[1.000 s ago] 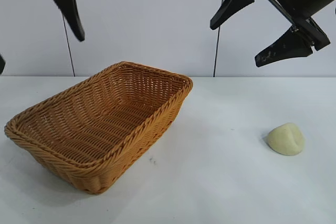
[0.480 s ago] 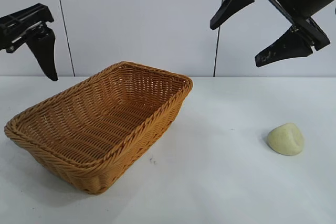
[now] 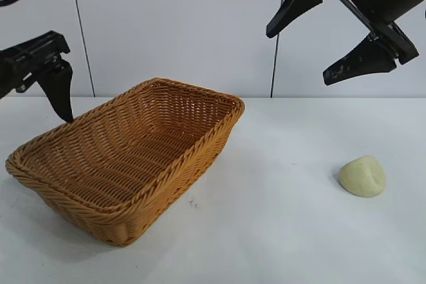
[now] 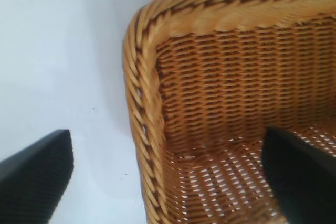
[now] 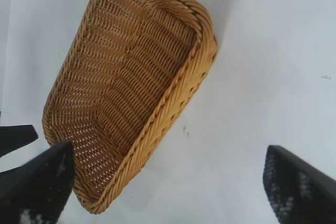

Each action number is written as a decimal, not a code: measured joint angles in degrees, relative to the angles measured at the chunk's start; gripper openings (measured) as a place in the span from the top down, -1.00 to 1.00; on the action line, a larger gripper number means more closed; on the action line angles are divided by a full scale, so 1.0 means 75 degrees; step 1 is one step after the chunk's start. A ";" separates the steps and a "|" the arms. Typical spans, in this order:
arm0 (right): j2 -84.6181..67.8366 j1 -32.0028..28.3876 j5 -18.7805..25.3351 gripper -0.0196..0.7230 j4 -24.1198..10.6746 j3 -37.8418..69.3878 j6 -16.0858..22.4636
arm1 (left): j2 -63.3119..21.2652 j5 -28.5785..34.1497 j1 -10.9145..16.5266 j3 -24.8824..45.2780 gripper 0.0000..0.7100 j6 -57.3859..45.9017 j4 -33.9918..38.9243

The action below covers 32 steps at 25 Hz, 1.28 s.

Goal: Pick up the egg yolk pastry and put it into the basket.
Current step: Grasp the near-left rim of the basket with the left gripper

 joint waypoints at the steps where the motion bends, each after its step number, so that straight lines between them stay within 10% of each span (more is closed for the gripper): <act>1: 0.0000 0.0000 0.0000 -0.92 0.0000 0.0000 0.0018 | 0.0196 -0.0070 0.0000 0.0017 -0.96 0.0000 0.0000; 32: 0.0000 0.0000 0.0229 -0.92 0.0000 0.0000 0.0050 | 0.1810 -0.1300 0.0684 0.0024 -0.70 0.1792 -0.1582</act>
